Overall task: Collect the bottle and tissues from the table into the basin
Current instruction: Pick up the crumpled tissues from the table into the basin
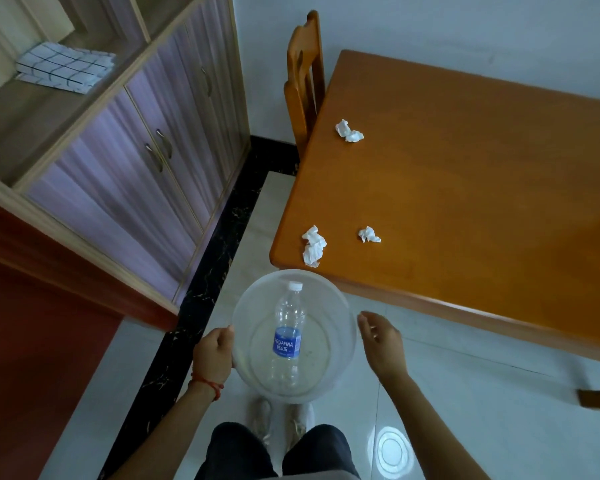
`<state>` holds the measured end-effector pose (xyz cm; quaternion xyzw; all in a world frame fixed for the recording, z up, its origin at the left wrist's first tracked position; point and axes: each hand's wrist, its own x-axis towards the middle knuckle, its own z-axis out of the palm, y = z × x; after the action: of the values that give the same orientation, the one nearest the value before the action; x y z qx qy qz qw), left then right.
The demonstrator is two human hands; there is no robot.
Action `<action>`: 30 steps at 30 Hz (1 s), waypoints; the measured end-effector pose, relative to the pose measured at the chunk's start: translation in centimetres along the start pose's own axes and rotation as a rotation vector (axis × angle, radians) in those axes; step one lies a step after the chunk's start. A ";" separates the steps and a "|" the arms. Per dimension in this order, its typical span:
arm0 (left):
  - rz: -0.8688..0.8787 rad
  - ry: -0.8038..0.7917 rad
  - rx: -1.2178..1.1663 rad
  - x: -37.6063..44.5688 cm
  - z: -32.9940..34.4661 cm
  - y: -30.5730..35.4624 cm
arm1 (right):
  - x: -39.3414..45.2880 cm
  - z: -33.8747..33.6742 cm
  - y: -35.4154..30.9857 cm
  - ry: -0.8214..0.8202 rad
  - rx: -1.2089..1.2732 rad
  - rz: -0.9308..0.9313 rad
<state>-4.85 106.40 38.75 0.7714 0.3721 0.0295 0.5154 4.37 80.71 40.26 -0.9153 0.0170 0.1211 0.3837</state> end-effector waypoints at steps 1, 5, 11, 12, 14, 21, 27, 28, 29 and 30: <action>-0.004 0.006 -0.005 0.1 -0.2 0.0 | 0.9 -0.1 -0.8 0.032 -0.006 -0.001; 0.015 0.022 0.027 0.2 -0.7 -0.2 | 5.1 0.5 -4.4 0.087 0.000 -0.058; 0.021 0.025 0.022 0.4 -1.4 -0.7 | 10.5 3.8 -7.6 0.008 -0.130 -0.234; 0.022 0.028 0.015 0.5 -1.5 -0.9 | 11.2 4.4 -7.8 -0.004 -0.148 -0.265; 0.019 0.030 0.008 0.8 -1.7 -1.2 | 12.3 5.4 -8.0 -0.036 -0.206 -0.326; -0.004 0.034 0.022 1.6 -2.1 -2.0 | 13.6 6.9 -7.2 -0.086 -0.375 -0.450; 0.016 0.074 0.057 1.3 -2.3 -1.9 | 13.1 6.5 -7.7 0.039 -0.140 -0.390; 0.018 0.075 0.057 1.2 -2.4 -1.8 | 12.8 6.3 -8.0 0.049 -0.075 -0.359; 0.017 0.074 0.055 1.2 -2.4 -1.7 | 12.2 6.1 -8.4 0.059 -0.015 -0.343; 0.011 0.072 0.051 1.0 -2.5 -1.6 | 11.4 6.0 -8.8 0.064 0.035 -0.333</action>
<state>-6.01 109.25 38.26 0.7848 0.3868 0.0507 0.4816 15.25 91.90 39.70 -0.9021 -0.1204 0.0262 0.4135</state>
